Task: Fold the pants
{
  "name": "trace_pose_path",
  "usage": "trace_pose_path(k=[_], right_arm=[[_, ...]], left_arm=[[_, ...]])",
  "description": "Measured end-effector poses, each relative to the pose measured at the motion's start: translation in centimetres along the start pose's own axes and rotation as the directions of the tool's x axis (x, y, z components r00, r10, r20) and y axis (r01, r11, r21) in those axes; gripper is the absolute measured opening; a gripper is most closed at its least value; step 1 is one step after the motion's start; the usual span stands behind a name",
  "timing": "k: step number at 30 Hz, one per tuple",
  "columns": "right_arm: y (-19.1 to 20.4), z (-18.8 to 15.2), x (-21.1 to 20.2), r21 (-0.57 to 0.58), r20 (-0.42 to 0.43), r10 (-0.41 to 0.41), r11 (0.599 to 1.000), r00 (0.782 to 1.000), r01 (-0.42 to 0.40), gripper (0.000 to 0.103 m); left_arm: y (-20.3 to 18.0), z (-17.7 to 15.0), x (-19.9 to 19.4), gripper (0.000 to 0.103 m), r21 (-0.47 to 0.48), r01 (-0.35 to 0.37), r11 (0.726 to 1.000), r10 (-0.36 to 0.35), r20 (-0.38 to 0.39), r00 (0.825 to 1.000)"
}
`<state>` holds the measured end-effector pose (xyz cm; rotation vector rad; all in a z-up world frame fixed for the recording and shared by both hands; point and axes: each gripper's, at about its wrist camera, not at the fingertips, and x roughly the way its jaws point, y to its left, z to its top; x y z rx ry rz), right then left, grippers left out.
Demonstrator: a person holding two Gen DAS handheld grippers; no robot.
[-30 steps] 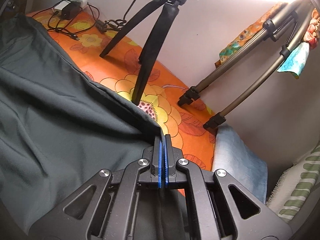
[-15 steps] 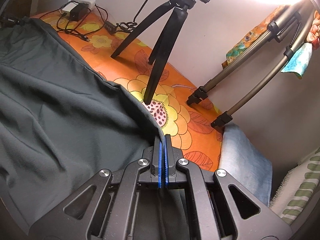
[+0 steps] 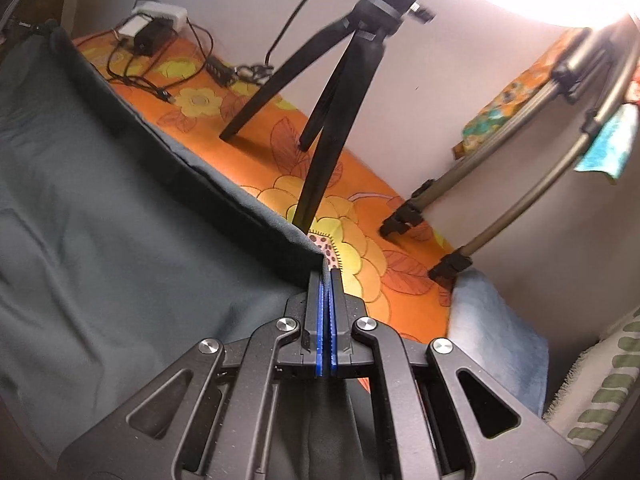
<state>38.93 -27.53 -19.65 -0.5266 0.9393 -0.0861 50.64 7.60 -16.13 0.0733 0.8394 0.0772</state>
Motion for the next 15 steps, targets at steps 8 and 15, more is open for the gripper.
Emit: trace_pose_path(k=[8,15], right_arm=[[0.5,0.2,3.0,-0.017,-0.073,0.025,1.0,0.997,-0.026,0.002],[-2.4,-0.1,-0.5,0.087,-0.029,0.107,0.991,0.994,-0.104,0.048]], left_arm=[[-1.0,0.0,2.4,0.026,0.002,-0.076,0.997,0.076,-0.04,0.996],[0.9,0.7,-2.4,0.039,-0.024,-0.094,0.995,0.094,-0.003,0.996]])
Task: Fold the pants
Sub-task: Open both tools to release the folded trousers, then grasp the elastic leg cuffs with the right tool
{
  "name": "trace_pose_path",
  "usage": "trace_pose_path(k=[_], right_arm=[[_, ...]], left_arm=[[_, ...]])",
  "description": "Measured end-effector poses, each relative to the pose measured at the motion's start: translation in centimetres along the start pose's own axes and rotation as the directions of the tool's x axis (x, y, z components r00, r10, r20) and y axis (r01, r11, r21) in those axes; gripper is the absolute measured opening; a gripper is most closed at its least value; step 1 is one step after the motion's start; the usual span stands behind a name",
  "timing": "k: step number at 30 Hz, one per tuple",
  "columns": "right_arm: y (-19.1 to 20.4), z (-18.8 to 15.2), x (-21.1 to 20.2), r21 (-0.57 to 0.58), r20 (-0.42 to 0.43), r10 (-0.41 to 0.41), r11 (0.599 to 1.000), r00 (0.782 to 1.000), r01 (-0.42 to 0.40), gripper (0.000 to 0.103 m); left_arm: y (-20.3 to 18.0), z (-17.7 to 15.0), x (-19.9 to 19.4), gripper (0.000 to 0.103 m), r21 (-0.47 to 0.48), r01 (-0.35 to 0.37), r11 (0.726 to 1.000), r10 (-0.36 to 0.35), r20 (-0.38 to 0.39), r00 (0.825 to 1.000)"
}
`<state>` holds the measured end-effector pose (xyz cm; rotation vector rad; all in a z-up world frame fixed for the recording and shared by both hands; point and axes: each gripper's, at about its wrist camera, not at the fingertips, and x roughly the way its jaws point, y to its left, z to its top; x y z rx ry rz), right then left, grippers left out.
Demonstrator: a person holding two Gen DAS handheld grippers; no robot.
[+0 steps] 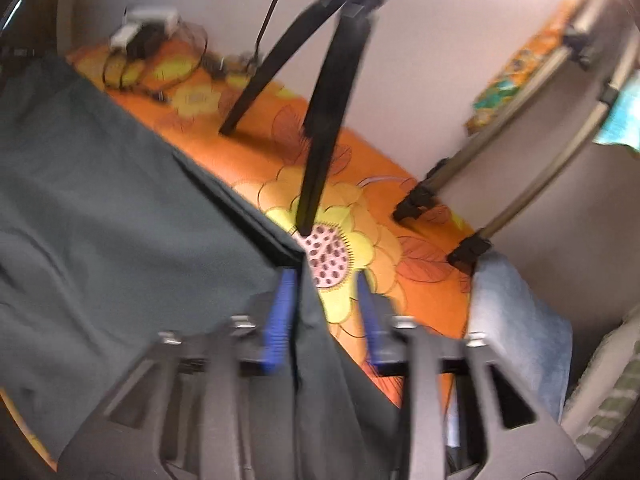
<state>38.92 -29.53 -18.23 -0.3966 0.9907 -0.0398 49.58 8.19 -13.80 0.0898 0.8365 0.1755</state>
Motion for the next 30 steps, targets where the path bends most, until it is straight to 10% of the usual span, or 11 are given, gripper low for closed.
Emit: trace_pose_path(k=[21,30], right_arm=[[-9.9,-15.9,-26.2,0.385,0.233,-0.022,0.92,0.972,-0.071,0.049],[-15.5,-25.7,-29.2,0.591,0.215,-0.044,0.801,0.976,-0.094,0.05]], left_arm=[[-1.8,6.8,-37.3,0.039,0.167,0.059,0.984,-0.114,0.346,0.931],[-7.9,2.5,-43.0,0.039,0.252,0.234,0.939,-0.31,0.323,0.894]])
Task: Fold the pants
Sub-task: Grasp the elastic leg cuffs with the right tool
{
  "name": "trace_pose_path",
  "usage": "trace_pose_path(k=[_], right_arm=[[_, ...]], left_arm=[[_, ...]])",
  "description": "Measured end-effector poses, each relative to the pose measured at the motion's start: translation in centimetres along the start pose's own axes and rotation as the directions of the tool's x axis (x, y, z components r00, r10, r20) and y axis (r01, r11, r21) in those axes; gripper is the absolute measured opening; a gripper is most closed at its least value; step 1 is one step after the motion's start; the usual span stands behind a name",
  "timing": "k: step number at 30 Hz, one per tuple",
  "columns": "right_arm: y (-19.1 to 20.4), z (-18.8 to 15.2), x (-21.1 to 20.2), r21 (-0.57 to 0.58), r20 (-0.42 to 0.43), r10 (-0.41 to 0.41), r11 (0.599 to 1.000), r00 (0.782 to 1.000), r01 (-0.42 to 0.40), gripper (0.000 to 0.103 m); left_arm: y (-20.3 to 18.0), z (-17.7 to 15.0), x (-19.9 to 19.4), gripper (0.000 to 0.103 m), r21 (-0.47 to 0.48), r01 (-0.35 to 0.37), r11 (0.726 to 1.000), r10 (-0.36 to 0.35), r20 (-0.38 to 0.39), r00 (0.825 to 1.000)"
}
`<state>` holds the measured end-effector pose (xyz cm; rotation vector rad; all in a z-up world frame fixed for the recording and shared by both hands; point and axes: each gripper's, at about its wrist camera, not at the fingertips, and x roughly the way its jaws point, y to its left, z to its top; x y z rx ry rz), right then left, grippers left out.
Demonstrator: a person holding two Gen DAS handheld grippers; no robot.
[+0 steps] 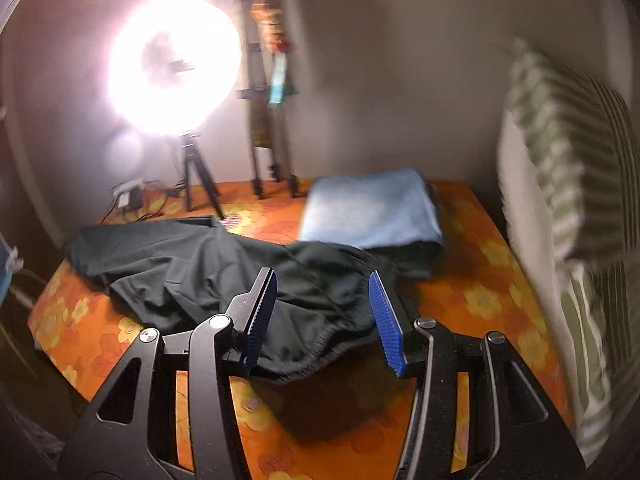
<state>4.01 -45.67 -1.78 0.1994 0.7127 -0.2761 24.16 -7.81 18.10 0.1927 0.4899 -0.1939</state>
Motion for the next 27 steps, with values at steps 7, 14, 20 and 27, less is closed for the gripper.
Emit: trace_pose_path(k=[7,14,20,27], right_arm=[[-4.0,-2.4,0.5,0.062,-0.021,0.016,0.998,1.0,-0.015,0.05],[-1.4,-4.9,1.6,-0.113,-0.067,0.125,0.985,0.99,-0.132,0.05],[3.3,-7.0,2.6,-0.317,-0.144,0.209,0.916,0.967,-0.245,0.053],[7.2,-9.3,4.0,-0.498,-0.196,0.206,0.821,0.959,-0.278,0.066]], left_arm=[[-8.9,-9.4,4.2,0.039,0.016,0.231,0.973,-0.228,-0.108,0.968],[-19.2,-20.4,8.6,0.039,0.048,0.385,0.922,-0.362,-0.254,0.897],[-24.1,-24.5,8.7,0.039,0.035,0.468,0.883,-0.434,-0.322,0.842],[-27.1,-26.5,9.1,0.039,0.059,0.528,0.847,-0.475,-0.362,0.802]])
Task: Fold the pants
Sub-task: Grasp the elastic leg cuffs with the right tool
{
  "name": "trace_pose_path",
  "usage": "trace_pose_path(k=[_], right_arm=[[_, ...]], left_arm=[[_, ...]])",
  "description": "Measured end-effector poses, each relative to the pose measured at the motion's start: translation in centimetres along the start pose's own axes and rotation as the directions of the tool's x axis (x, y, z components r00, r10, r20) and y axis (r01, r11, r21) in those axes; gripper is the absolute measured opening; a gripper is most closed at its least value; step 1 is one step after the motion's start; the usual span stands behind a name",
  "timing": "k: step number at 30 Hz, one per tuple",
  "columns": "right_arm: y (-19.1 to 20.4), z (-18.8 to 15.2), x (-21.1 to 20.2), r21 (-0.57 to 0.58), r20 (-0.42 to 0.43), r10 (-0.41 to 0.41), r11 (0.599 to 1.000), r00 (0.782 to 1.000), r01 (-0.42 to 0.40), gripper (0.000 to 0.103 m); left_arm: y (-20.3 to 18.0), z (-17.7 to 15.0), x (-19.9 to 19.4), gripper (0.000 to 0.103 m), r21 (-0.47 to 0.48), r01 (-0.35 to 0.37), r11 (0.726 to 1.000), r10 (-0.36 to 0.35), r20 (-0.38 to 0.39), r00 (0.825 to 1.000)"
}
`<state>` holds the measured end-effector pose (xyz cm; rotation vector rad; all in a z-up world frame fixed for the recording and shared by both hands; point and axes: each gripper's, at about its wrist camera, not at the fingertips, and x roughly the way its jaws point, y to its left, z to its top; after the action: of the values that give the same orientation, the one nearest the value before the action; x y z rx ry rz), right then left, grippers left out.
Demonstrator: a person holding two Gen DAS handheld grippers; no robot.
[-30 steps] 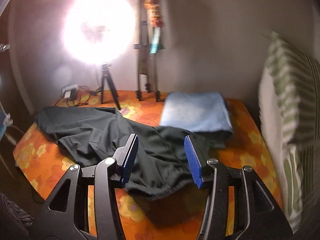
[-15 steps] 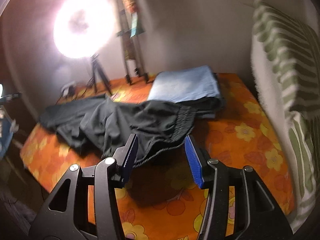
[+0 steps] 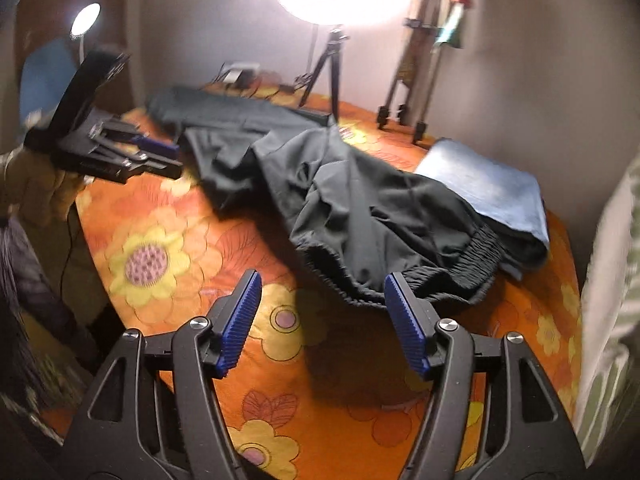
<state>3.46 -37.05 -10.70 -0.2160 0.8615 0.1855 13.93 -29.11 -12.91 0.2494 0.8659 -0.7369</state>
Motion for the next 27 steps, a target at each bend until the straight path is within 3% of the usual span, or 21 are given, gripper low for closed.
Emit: trace_pose_path(k=[6,13,14,15,17,18,23,27], right_arm=[[1.0,-0.1,2.5,-0.144,-0.031,-0.099,0.985,0.995,0.094,0.066],[1.1,0.0,4.8,-0.251,-0.045,-0.104,0.964,0.994,0.089,0.065],[1.0,0.0,4.9,-0.25,-0.044,-0.102,0.964,0.994,0.088,0.055],[0.6,0.0,5.0,-0.244,-0.049,-0.096,0.966,0.994,0.082,0.036],[-0.4,0.3,5.0,-0.211,-0.059,-0.065,0.976,0.996,0.051,0.016],[-1.1,0.5,4.8,-0.183,-0.052,-0.049,0.982,0.997,0.038,0.014],[-5.6,2.3,3.5,0.011,-0.001,-0.015,1.0,1.0,0.015,0.01],[-11.2,4.0,3.3,0.211,0.027,-0.052,0.976,0.998,0.045,0.01]], left_arm=[[-2.6,1.6,2.2,0.039,0.074,0.029,0.997,-0.029,-0.002,1.0],[-4.4,3.9,4.0,0.039,0.119,0.059,0.991,-0.058,-0.008,0.998],[-4.5,4.0,4.1,0.039,0.127,0.054,0.991,-0.053,-0.006,0.999],[-4.6,4.1,4.2,0.039,0.136,0.046,0.99,-0.046,-0.006,0.999],[-4.6,4.1,4.5,0.039,0.145,0.035,0.989,-0.035,-0.006,0.999],[-4.5,4.1,4.6,0.039,0.148,0.033,0.988,-0.032,-0.008,0.999],[-3.9,3.6,4.7,0.039,0.173,0.001,0.985,0.001,-0.01,1.0],[-2.7,3.1,5.0,0.039,0.156,-0.014,0.988,0.018,-0.025,1.0]])
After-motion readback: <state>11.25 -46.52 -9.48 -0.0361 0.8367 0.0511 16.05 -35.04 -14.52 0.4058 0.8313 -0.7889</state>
